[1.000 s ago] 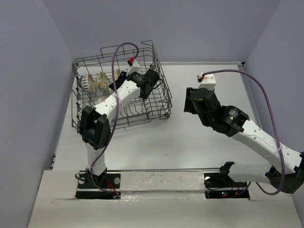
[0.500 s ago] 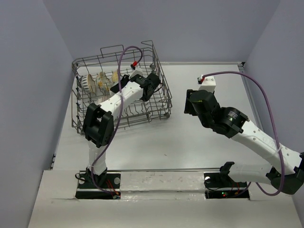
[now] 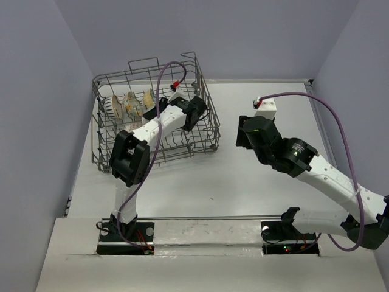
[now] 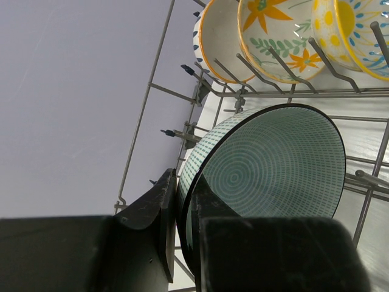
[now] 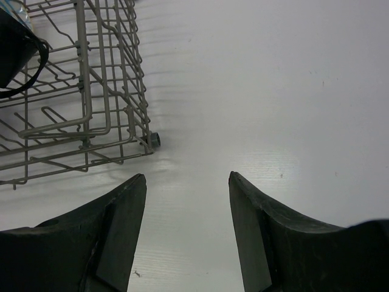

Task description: Load the bowls into the dish rack

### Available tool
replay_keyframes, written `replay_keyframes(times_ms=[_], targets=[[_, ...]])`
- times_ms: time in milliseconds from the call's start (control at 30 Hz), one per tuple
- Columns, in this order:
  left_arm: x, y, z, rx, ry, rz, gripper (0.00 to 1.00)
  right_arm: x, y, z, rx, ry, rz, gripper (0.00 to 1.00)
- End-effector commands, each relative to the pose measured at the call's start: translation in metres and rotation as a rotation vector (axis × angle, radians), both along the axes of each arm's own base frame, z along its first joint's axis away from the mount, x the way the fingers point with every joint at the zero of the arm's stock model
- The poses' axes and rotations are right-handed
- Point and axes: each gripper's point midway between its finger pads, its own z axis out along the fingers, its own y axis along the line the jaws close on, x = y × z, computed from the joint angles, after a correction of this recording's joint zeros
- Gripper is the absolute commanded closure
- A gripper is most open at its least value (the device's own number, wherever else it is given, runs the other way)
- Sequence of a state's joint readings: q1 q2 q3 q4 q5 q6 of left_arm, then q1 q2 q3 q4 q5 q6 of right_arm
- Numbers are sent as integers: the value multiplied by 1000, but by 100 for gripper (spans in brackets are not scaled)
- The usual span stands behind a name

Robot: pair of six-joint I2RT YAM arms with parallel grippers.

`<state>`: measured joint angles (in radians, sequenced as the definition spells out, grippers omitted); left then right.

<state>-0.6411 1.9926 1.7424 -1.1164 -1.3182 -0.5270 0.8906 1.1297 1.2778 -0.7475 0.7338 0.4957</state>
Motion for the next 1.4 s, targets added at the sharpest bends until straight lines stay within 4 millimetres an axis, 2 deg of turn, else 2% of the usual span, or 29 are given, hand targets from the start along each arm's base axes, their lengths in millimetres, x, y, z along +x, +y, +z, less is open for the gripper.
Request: replay_keyframes(times_ms=[0,633,933,1067,1367], targets=[[-1,0,10,73,-22,-7,100,1,-3,16,57,-51,-29,37],[-2,-16,-1,135,25,-54,100,0,-5,17,61,-53,-35,37],[-6,-26,1,159,18,-86,80,-1,-7,17,62,-51,-42,37],[-8,-30,3,160,14,-96,78,-2,-9,18,64,-51,-43,37],[-10,-37,0,157,23,-117,67,-3,-10,17,68,-49,-50,37]])
